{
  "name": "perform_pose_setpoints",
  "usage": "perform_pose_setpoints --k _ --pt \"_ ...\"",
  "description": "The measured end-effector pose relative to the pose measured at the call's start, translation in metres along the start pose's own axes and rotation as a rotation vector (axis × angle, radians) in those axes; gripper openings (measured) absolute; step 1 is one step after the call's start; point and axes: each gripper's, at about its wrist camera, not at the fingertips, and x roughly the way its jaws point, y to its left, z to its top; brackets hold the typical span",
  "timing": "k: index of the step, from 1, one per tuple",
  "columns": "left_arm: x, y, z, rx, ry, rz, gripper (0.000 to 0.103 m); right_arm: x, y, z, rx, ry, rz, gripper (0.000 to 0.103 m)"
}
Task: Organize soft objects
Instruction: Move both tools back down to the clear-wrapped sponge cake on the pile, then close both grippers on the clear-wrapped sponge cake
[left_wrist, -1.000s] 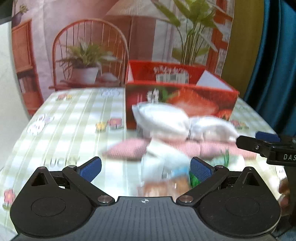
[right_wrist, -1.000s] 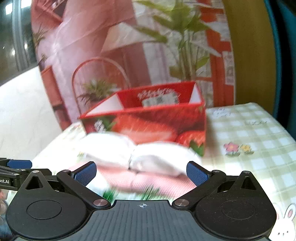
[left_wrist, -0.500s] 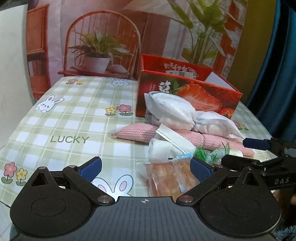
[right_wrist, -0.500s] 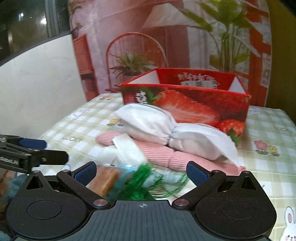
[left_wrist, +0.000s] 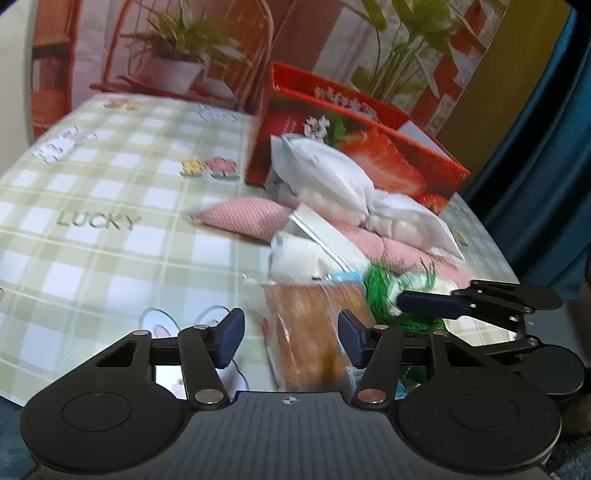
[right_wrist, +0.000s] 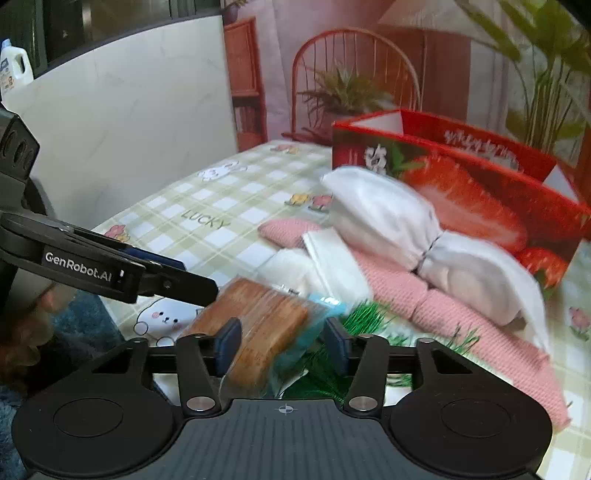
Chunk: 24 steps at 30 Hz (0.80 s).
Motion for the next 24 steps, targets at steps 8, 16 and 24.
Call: perform_pose_setpoints --k 8,16,24 --pt "0.021 0.009 -0.005 -0.065 0.086 -0.063 0.044 0.007 -0.001 -0.007 0.02 0.037 0.055 0.04" --pt "0.028 0.004 -0.004 -0.054 0.095 -0.086 0.043 0.009 0.002 -0.008 0.009 0.042 0.06 0.04" --pt "0.028 0.005 -0.005 -0.056 0.09 -0.104 0.044 0.013 0.0 -0.01 0.02 0.064 0.079 0.046"
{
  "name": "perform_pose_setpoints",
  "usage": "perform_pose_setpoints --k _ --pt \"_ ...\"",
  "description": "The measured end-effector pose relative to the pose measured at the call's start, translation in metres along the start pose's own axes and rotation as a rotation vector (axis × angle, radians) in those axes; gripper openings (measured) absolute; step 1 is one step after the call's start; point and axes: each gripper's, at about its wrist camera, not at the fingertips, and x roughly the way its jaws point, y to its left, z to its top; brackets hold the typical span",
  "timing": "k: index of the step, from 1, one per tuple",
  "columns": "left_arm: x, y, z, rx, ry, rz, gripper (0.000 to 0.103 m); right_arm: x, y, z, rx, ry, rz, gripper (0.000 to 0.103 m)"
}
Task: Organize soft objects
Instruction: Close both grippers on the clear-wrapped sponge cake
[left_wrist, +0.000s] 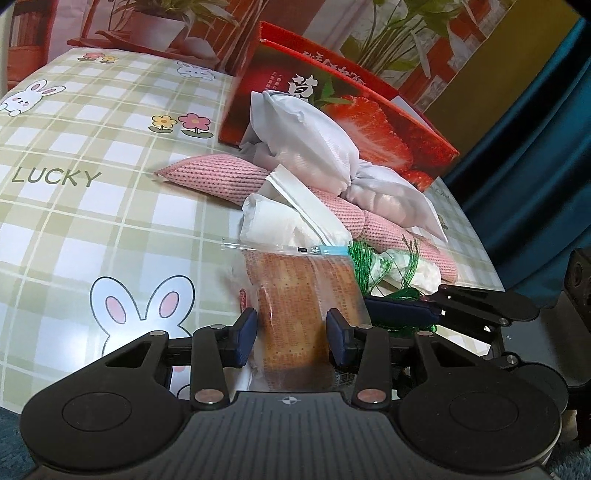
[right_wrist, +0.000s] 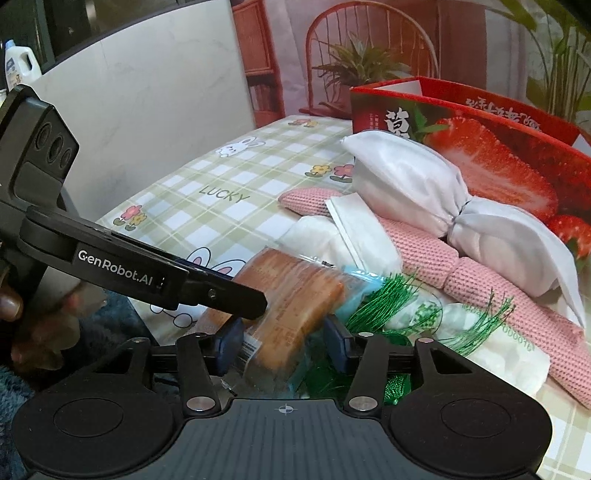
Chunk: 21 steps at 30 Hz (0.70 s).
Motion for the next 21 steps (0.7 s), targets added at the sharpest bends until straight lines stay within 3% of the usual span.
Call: perform_pose_setpoints --k 10,17,21 --pt "0.0 0.001 -0.001 0.001 -0.002 -0.002 0.044 0.007 0.003 0.002 -0.021 0.028 -0.007 0.05" --pt "0.0 -0.001 0.0 0.009 -0.002 -0.004 0.043 0.013 0.003 0.003 -0.013 0.041 0.009 0.059" --pt "-0.006 -0.003 0.002 0.03 -0.027 -0.006 0.041 0.011 0.004 0.004 -0.025 0.03 -0.001 0.055"
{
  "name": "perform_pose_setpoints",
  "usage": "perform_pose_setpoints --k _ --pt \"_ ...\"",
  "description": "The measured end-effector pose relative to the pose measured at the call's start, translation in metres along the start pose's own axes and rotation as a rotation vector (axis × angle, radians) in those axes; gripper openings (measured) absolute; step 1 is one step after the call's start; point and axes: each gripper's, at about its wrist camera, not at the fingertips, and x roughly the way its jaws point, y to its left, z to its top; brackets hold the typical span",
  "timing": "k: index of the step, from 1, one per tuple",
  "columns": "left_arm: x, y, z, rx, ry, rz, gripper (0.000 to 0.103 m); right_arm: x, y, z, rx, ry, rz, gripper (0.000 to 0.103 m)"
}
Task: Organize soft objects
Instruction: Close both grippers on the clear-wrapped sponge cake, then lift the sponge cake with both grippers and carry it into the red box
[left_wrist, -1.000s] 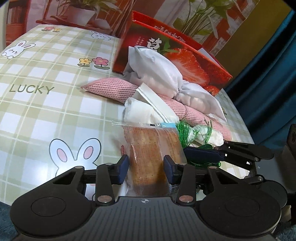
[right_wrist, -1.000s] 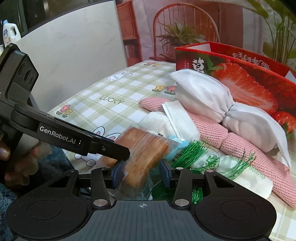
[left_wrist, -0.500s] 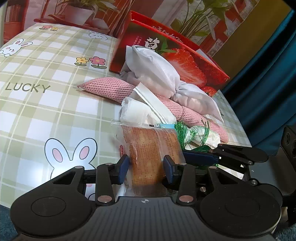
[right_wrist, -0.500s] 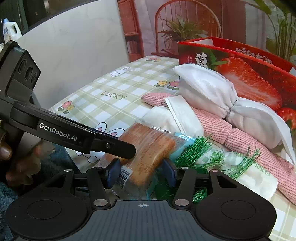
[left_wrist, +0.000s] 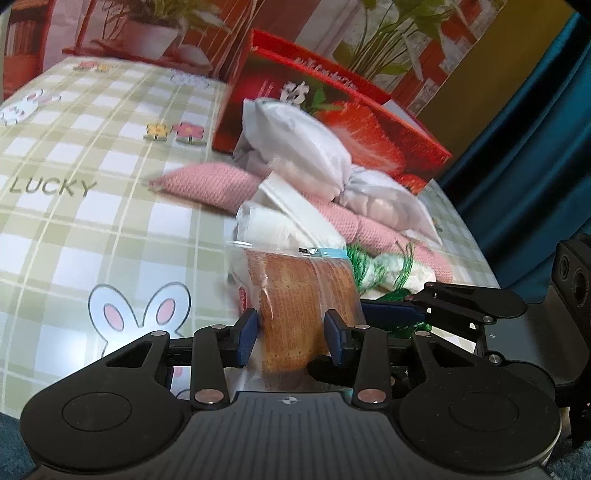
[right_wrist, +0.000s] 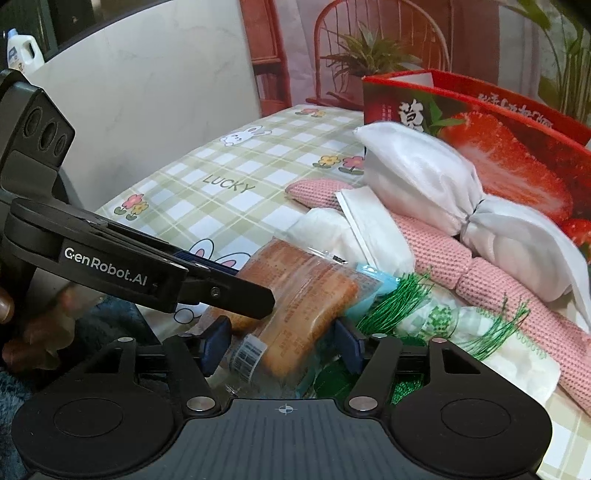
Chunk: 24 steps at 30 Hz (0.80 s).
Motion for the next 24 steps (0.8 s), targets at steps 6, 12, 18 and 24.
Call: perform_pose_setpoints --k 6,12,18,24 --pt "-0.014 -0.008 0.009 0.038 -0.07 -0.016 0.041 -0.014 -0.003 0.004 0.004 -0.063 -0.021 0.046" --pt "-0.029 -0.019 0.035 0.075 -0.139 -0.048 0.041 -0.035 -0.006 0.019 -0.038 -0.152 -0.05 0.046" --pt "-0.043 -0.041 0.079 0.112 -0.206 -0.084 0.041 -0.057 -0.018 0.049 -0.068 -0.247 -0.089 0.046" --pt "-0.041 -0.065 0.128 0.182 -0.253 -0.091 0.041 -0.071 -0.049 0.086 -0.059 -0.323 -0.105 0.046"
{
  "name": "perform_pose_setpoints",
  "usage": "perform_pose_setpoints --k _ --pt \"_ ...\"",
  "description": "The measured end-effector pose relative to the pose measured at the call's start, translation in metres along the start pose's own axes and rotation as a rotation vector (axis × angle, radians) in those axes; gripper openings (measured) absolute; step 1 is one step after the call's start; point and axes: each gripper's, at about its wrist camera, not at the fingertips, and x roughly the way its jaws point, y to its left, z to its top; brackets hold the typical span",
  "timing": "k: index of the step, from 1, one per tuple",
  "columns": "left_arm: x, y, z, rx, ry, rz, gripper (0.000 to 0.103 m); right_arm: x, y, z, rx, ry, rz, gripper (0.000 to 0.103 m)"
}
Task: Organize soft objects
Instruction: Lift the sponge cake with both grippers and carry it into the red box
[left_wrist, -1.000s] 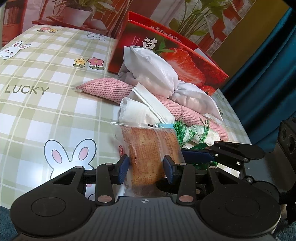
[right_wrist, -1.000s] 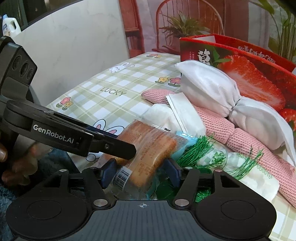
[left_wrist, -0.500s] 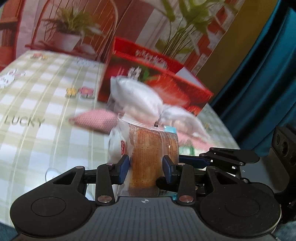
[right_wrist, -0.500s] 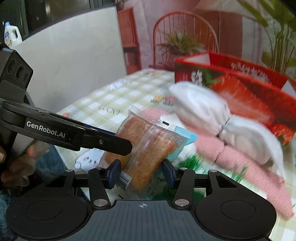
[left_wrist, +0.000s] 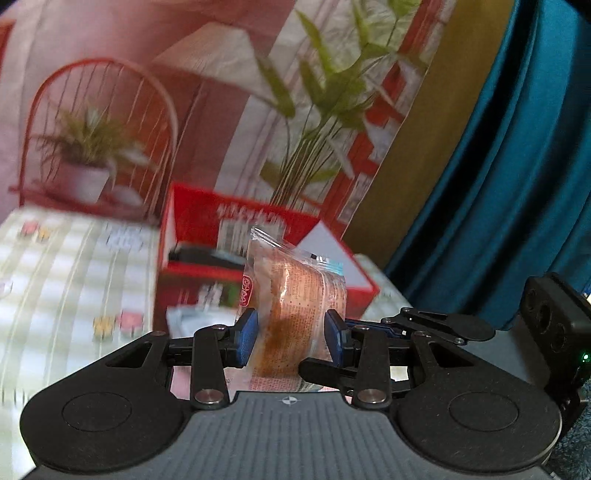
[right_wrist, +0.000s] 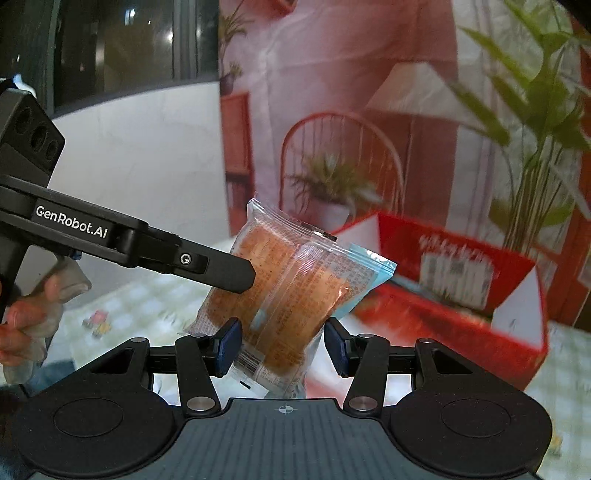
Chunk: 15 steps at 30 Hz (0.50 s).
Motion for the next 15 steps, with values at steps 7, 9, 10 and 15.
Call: perform_pose_setpoints --k 7,9,10,15 --pt "0.051 0.003 0.04 -0.007 0.021 -0.044 0.041 0.007 -0.052 0.035 0.013 -0.07 -0.055 0.046" --pt "0.068 0.004 0.051 -0.015 0.026 -0.059 0.041 0.009 -0.067 0.042 0.009 -0.072 -0.074 0.046" --pt "0.078 0.002 0.057 -0.022 0.025 -0.067 0.041 0.011 -0.075 0.046 0.006 -0.072 -0.085 0.046" --pt "0.125 -0.003 0.077 -0.031 0.035 -0.08 0.041 0.026 -0.115 0.06 -0.011 -0.058 -0.149 0.046"
